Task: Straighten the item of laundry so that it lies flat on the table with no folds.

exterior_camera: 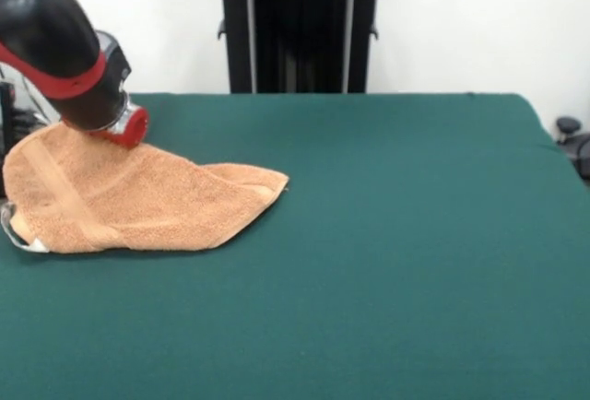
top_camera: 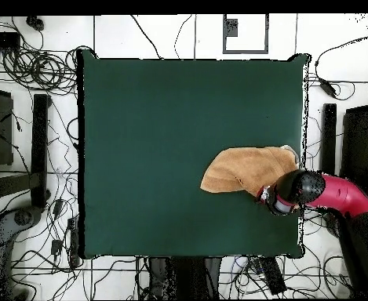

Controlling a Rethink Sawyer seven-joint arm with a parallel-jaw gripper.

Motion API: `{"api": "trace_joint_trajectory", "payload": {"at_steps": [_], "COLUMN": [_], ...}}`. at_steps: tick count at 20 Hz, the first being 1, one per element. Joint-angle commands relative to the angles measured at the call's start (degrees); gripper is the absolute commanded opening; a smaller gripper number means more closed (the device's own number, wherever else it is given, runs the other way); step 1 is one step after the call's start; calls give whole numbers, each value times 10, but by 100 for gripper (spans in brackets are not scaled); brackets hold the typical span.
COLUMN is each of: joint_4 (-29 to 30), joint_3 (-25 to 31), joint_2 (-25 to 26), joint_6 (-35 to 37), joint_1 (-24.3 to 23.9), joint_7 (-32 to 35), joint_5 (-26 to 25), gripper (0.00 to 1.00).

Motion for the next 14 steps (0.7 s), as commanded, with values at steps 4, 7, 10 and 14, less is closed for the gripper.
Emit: {"api": "trace_joint_trajectory", "payload": {"at_steps": [4,7,10,14], "joint_4": [-127,-119,-117,-116], "joint_3": [30,15,-7,-2], "joint_2": [75,55,40,29], "joint_6": [-392,-434,-471,-487], "joint_1": [24,46,72,81], "joint_7": [-97,-41,30,65], "joint_5": [-273,-331,-386,-438], "gripper": [100,100,100,100]}}
